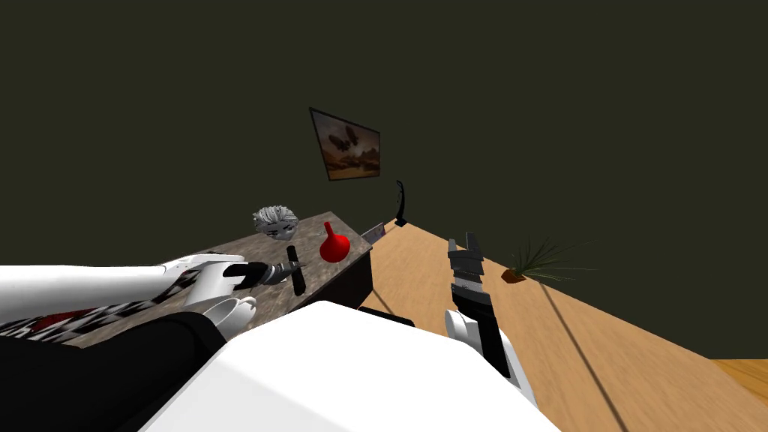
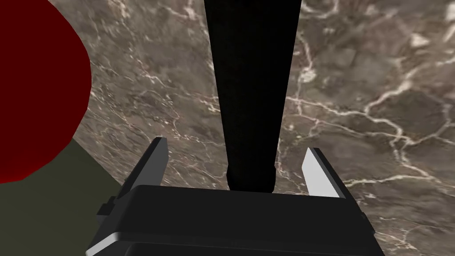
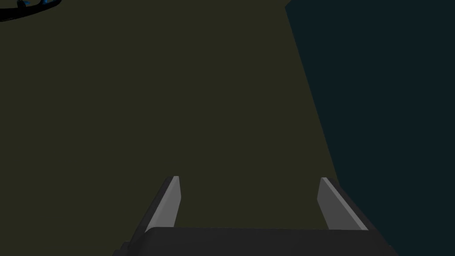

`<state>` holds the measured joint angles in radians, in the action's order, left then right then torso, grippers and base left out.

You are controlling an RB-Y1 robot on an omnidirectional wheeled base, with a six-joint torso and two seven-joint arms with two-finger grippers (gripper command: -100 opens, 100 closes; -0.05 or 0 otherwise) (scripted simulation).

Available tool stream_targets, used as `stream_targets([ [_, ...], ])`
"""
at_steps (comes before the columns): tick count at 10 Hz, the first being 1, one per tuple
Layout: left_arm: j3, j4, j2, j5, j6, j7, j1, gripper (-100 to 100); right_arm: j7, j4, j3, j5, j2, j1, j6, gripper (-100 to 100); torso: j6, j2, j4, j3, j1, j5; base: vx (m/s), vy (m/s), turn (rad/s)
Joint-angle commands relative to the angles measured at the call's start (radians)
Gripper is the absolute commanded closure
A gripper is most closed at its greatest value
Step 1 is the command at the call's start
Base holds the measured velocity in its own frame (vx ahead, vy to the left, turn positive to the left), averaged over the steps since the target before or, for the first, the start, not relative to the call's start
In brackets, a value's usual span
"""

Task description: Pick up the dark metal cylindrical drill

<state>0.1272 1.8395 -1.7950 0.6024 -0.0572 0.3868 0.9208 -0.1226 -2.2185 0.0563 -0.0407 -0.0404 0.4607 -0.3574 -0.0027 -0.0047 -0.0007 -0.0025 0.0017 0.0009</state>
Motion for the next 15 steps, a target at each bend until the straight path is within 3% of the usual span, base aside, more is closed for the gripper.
stream_targets([
  [1,0.017,-0.008,-0.031,0.015,-0.027,0.010,0.005,-100,0.000,0.000,0.000,0.000,0.000,0.000,0.000,0,0.000,0.000,0.000,0.000,0.000,0.000,0.016,0.005,-0.118],
  [2,0.024,-0.016,-0.057,0.027,-0.051,0.020,0.015,-100,0.000,0.000,0.000,0.000,0.000,0.000,0.000,0,0.001,0.000,0.000,0.000,0.000,0.000,0.030,0.015,-0.198],
  [5,0.031,-0.023,-0.080,0.038,-0.072,0.028,0.024,-100,0.000,0.000,0.000,0.000,0.000,0.000,0.000,0,0.001,-0.002,0.000,-0.001,0.000,0.000,0.030,0.012,-0.064],
  [7,0.050,-0.038,-0.125,0.060,-0.118,0.044,0.045,-100,0.000,0.000,0.000,0.000,0.000,0.000,0.000,0,0.000,-0.001,0.000,-0.001,0.000,0.000,0.039,0.018,-0.109],
  [8,0.094,-0.038,-0.125,0.079,-0.118,0.014,-0.026,-100,0.000,0.000,0.000,0.000,0.000,0.000,0.000,0,0.001,-0.002,0.000,-0.001,0.001,0.000,0.038,0.018,-0.060],
  [10,0.050,-0.038,-0.125,0.060,-0.118,0.044,0.034,-100,0.000,0.000,0.000,0.000,0.000,0.000,0.000,0,0.000,-0.001,0.000,0.000,0.000,0.000,0.007,0.003,0.003],
  [13,0.052,-0.039,-0.128,0.065,-0.122,0.037,0.043,-100,0.000,0.000,0.000,0.000,0.000,0.000,0.000,0,0.000,0.001,0.000,0.001,-0.001,0.000,0.001,0.000,-0.011],
  [14,0.052,-0.038,-0.129,0.062,-0.125,0.044,0.044,0,0.000,0.000,0.000,0.000,0.000,0.000,0.000,0,0.000,0.001,0.000,0.001,-0.001,0.000,0.000,0.000,0.000],
  [15,0.062,-0.055,-0.089,0.045,-0.121,0.029,0.042,-100,0.000,0.000,0.000,0.000,0.000,0.000,0.000,0,0.000,0.001,0.000,0.001,-0.001,0.000,0.020,-0.005,-0.068],
])
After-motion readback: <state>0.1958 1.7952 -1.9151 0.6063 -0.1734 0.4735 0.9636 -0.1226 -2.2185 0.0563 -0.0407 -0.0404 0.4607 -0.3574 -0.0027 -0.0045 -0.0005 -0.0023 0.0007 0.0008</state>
